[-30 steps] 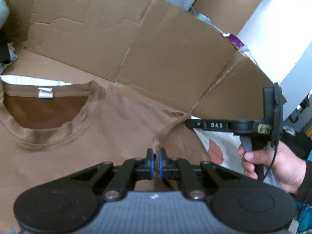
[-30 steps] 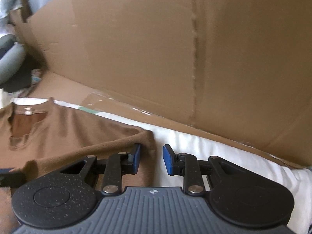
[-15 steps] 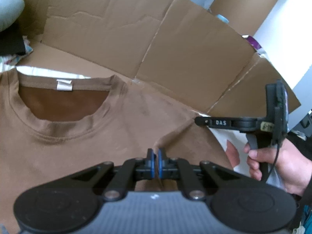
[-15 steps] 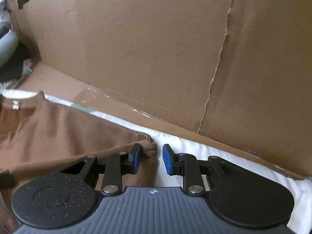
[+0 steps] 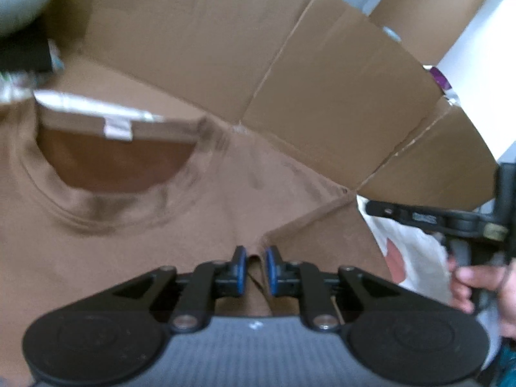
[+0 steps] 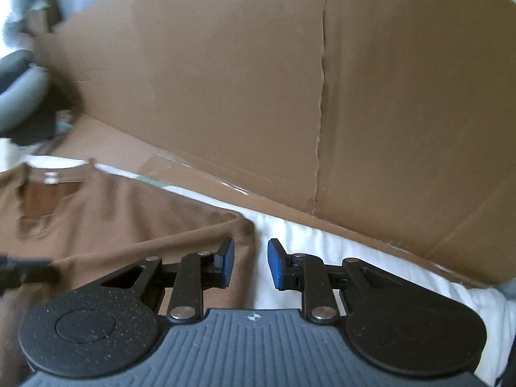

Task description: Fold clothes

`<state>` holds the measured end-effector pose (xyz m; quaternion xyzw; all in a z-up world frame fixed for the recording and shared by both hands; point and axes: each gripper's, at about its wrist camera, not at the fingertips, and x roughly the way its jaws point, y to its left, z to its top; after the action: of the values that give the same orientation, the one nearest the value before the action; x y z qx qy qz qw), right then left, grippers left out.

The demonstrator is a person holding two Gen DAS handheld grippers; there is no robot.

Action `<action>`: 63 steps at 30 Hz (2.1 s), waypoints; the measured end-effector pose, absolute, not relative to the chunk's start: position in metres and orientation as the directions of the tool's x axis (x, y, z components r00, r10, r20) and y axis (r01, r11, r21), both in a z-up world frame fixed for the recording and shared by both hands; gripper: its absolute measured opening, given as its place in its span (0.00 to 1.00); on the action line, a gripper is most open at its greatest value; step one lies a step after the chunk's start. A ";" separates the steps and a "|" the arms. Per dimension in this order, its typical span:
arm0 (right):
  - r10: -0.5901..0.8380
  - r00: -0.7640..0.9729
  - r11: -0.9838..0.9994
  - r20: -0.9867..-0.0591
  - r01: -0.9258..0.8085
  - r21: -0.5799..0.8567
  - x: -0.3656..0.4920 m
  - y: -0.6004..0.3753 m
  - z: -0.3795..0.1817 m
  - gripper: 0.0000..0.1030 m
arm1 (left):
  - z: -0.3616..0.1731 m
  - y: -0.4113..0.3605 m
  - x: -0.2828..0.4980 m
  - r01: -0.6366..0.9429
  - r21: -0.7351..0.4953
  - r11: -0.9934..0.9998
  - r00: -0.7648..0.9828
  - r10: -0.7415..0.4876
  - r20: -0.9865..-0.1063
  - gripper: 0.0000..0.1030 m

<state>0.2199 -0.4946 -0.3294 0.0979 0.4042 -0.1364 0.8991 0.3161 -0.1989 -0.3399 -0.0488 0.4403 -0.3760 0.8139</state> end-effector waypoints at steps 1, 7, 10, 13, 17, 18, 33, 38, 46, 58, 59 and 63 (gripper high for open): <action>-0.148 0.648 0.950 -0.747 0.302 0.075 0.214 -0.492 -0.326 0.28 | -0.337 -0.198 0.314 0.573 -0.406 0.712 0.335 -0.656 -0.677 0.13; -0.069 0.653 0.971 -0.754 0.219 0.100 0.193 -0.474 -0.325 0.20 | -0.324 -0.202 0.300 0.606 -0.389 0.694 0.339 -0.667 -0.663 0.13; -0.046 0.633 0.968 -0.773 0.219 0.122 0.185 -0.471 -0.334 0.17 | -0.326 -0.214 0.296 0.626 -0.380 0.681 0.314 -0.666 -0.676 0.13; -0.034 0.614 0.967 -0.788 0.218 0.128 0.173 -0.467 -0.343 0.16 | -0.336 -0.228 0.295 0.632 -0.362 0.685 0.308 -0.651 -0.694 0.13; -0.015 0.604 0.962 -0.797 0.225 0.153 0.162 -0.461 -0.350 0.16 | -0.350 -0.234 0.304 0.606 -0.350 0.714 0.308 -0.616 -0.725 0.12; -0.011 0.603 0.961 -0.797 0.228 0.159 0.157 -0.461 -0.349 0.16 | -0.353 -0.235 0.306 0.598 -0.347 0.722 0.308 -0.607 -0.733 0.09; -0.026 0.577 0.937 -0.817 0.299 0.181 0.099 -0.450 -0.341 0.16 | -0.333 -0.238 0.235 0.708 -0.308 0.635 0.254 -0.636 -0.729 0.20; -0.029 0.598 0.938 -0.801 0.294 0.185 0.088 -0.442 -0.337 0.16 | -0.334 -0.246 0.201 0.761 -0.308 0.571 0.200 -0.659 -0.725 0.20; -0.035 0.587 0.950 -0.809 0.272 0.156 0.088 -0.434 -0.347 0.16 | -0.359 -0.238 0.191 0.761 -0.296 0.577 0.167 -0.615 -0.771 0.20; -0.052 0.546 0.908 -0.836 0.375 0.188 0.091 -0.440 -0.348 0.19 | -0.347 -0.233 0.191 0.762 -0.274 0.587 0.169 -0.588 -0.791 0.37; -0.052 0.541 0.899 -0.840 0.391 0.196 0.091 -0.441 -0.348 0.20 | -0.344 -0.234 0.192 0.762 -0.263 0.592 0.178 -0.582 -0.793 0.48; -0.047 0.528 0.850 -0.848 0.467 0.244 0.089 -0.445 -0.344 0.35 | -0.335 -0.235 0.196 0.733 -0.273 0.623 0.174 -0.559 -0.811 0.67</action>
<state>0.0893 -0.4448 -0.3441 0.2275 0.4616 -0.1521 0.8438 0.1959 -0.2352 -0.3350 0.0899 0.4826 -0.4246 0.7607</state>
